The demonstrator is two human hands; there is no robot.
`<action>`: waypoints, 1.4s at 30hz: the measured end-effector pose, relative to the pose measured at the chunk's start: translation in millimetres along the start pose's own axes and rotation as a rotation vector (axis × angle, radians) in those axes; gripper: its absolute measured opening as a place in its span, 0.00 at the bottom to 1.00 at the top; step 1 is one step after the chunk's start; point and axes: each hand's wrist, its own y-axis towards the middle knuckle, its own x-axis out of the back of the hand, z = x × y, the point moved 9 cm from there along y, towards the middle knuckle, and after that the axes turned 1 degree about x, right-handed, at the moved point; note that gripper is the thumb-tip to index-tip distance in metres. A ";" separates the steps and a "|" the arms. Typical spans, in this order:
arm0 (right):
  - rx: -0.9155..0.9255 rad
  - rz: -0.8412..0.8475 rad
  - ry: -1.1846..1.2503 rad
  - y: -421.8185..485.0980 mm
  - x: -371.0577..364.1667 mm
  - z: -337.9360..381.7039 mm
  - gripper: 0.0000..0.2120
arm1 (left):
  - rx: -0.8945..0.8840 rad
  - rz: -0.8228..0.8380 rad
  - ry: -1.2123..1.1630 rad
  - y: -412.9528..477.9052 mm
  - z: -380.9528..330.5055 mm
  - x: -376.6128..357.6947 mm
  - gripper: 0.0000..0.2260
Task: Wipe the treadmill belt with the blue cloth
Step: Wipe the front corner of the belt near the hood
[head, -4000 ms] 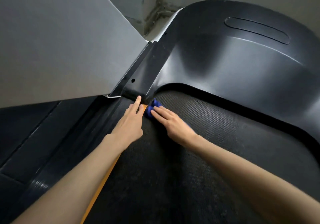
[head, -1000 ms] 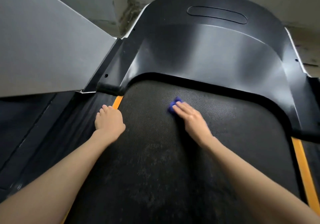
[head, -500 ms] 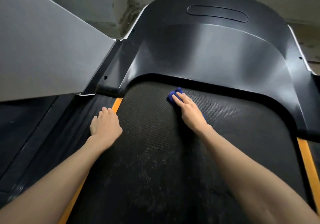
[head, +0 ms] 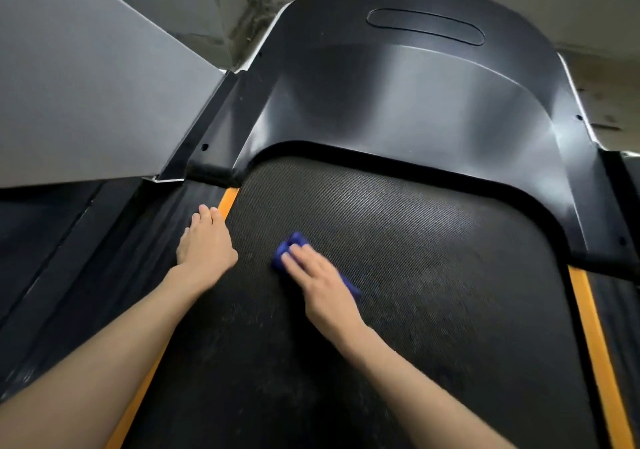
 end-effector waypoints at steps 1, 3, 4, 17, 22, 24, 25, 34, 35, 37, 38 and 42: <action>0.102 0.069 -0.033 -7.8 0.1 3.9 0.29 | -0.017 0.025 -0.018 -1.7 2.1 -3.8 0.37; 0.069 0.039 -0.069 -19.6 28.7 -42.1 0.30 | -0.051 0.048 -0.041 -6.6 8.6 -4.4 0.38; -0.074 -0.015 -0.088 -26.7 47.4 -83.8 0.31 | -0.080 0.039 -0.050 -8.9 11.1 -1.9 0.36; 0.113 0.065 -0.048 -24.6 -13.9 51.0 0.33 | -0.062 -0.126 -0.222 -50.6 10.7 2.5 0.26; -0.179 -0.119 -0.204 -20.9 74.4 -86.7 0.25 | -0.039 -0.075 -0.520 -52.3 31.2 1.3 0.31; -0.466 -0.117 -0.247 -21.5 98.8 -158.5 0.31 | -0.039 -0.060 -0.546 -53.4 36.4 4.0 0.31; -0.617 -0.123 -0.216 -20.5 102.6 -178.9 0.33 | -0.058 -0.039 -0.520 -53.4 35.3 3.6 0.30; 0.252 0.179 -0.056 -12.5 -23.8 81.4 0.28 | -0.053 -0.010 -0.245 -46.4 27.9 6.0 0.26; 0.328 0.185 -0.074 -10.0 -14.0 70.9 0.27 | -0.047 0.006 -0.248 -46.0 29.7 4.4 0.27; 0.240 0.145 -0.117 7.1 14.2 10.0 0.24 | -0.058 0.066 -0.249 -45.0 31.2 1.3 0.30; 0.072 0.079 -0.170 19.8 34.6 -36.4 0.24 | -0.066 0.099 -0.254 -43.9 32.0 -0.3 0.31; -0.577 -0.014 -0.122 23.2 59.7 -118.7 0.29 | -0.046 0.147 -0.303 -41.2 33.1 -0.4 0.32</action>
